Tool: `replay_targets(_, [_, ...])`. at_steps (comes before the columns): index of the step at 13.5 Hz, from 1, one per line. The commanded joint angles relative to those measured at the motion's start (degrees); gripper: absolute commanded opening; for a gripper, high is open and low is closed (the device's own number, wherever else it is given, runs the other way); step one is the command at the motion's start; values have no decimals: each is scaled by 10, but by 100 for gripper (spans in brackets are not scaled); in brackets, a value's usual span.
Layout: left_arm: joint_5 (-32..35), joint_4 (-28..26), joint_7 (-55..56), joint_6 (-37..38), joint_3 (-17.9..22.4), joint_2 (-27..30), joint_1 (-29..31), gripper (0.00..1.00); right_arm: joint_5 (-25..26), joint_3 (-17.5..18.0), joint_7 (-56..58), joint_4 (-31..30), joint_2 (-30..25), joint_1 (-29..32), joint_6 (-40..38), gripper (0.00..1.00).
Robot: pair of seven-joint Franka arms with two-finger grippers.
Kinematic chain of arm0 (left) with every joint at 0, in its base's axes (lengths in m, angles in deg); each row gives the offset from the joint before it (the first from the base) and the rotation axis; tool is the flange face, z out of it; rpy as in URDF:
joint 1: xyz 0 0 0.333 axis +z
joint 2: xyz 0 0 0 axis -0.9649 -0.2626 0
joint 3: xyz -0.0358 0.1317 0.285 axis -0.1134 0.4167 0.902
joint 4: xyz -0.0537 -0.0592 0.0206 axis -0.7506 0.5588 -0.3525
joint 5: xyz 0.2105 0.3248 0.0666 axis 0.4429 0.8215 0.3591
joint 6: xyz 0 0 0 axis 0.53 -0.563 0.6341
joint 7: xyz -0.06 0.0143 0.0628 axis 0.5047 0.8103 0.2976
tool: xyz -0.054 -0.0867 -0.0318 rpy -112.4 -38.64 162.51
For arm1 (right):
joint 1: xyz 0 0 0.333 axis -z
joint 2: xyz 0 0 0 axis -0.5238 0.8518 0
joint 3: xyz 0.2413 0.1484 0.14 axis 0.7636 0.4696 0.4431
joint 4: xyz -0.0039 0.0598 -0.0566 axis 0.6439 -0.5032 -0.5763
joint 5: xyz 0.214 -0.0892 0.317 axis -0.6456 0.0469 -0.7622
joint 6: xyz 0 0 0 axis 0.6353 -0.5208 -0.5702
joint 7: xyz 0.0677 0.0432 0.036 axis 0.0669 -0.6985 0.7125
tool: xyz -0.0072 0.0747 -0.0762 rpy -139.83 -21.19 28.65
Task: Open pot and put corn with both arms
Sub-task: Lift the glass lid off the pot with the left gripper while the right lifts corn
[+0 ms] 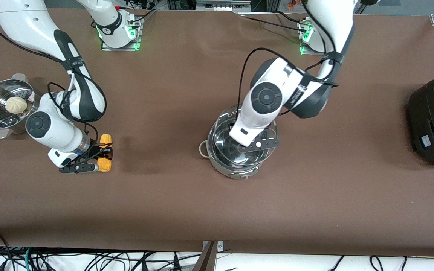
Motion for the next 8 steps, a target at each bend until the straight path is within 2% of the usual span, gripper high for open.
replay_targets(1, [-5, -2, -59, 20, -4, 30, 63, 0, -5, 3, 5, 55, -20, 1, -92, 26])
replay_targets(3, [-4, -9, -130, 25, -3, 40, 95, 0, -8, 4, 3, 124, -20, -5, -179, 27])
replay_targets(5, [-4, -11, -192, 66, -4, 49, 134, 0, -8, 3, -16, 183, -19, -19, -244, 27])
replay_targets(8, [-2, -48, -252, 97, -3, 91, 173, 0, -8, 3, -59, 221, -18, -55, -272, 27])
